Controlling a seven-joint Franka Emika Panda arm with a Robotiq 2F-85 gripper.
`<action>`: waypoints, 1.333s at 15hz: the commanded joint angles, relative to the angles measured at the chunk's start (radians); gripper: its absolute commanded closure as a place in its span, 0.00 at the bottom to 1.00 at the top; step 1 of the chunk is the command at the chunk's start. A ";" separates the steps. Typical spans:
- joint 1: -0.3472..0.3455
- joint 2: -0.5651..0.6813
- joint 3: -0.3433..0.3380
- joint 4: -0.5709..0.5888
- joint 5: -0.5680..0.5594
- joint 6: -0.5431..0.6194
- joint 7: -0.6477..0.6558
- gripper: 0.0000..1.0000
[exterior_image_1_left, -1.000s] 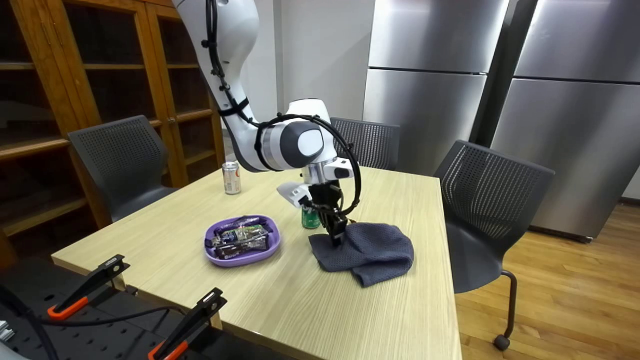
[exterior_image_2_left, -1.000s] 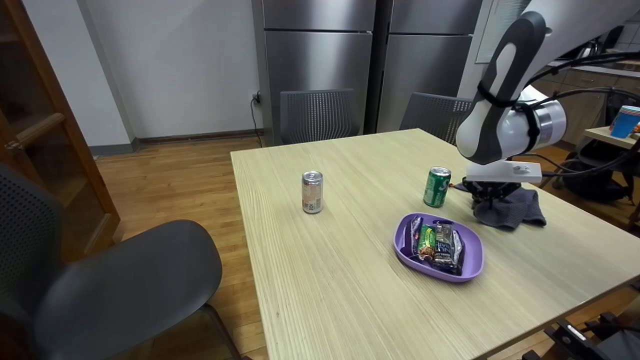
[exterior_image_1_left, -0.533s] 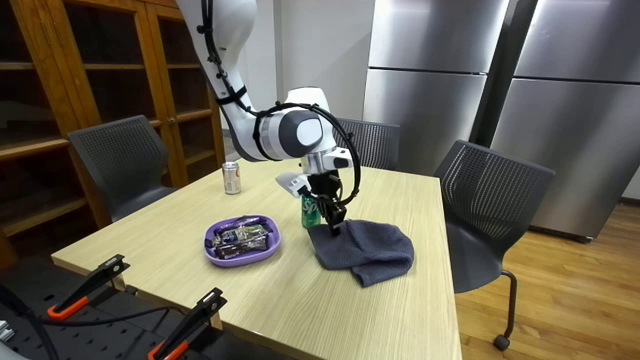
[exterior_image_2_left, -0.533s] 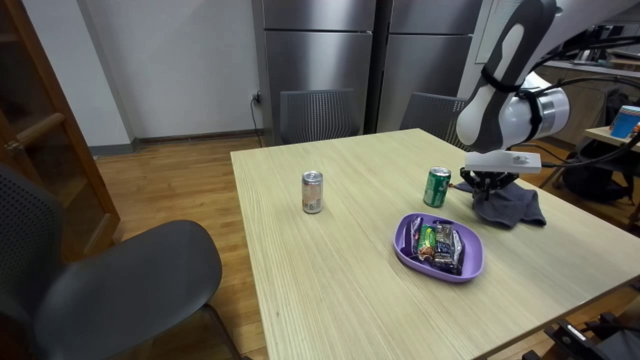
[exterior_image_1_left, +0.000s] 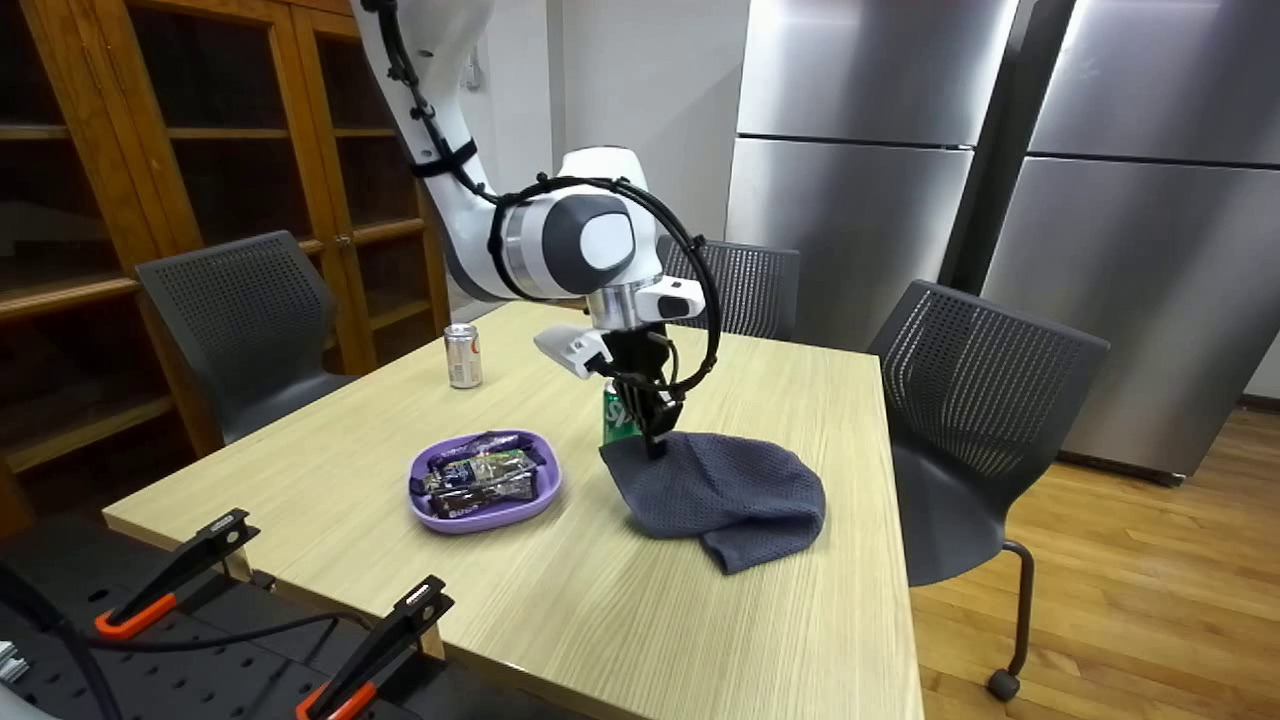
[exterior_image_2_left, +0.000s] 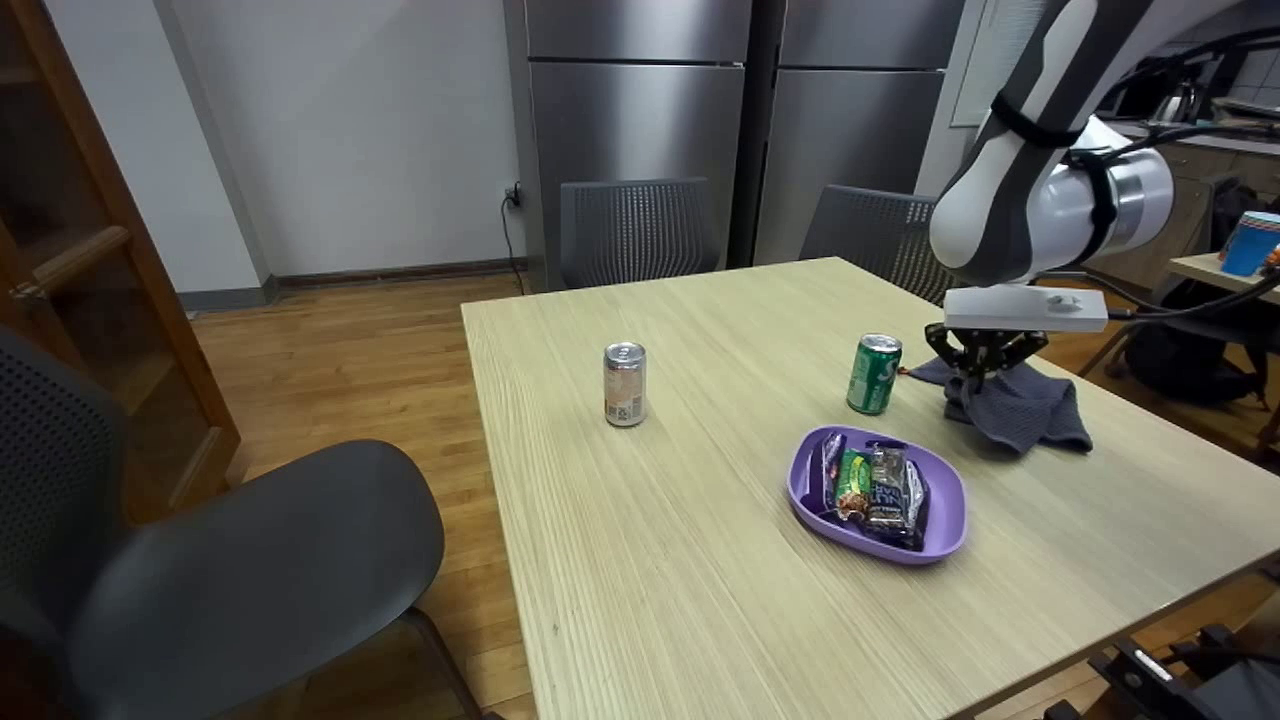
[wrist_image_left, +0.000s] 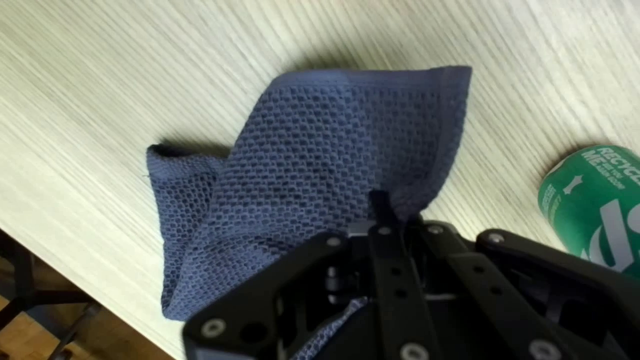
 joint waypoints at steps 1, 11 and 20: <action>-0.048 -0.108 0.048 -0.088 -0.041 0.023 -0.060 0.99; -0.091 -0.248 0.148 -0.217 -0.081 0.056 -0.167 0.99; -0.147 -0.332 0.275 -0.291 -0.074 0.038 -0.274 0.99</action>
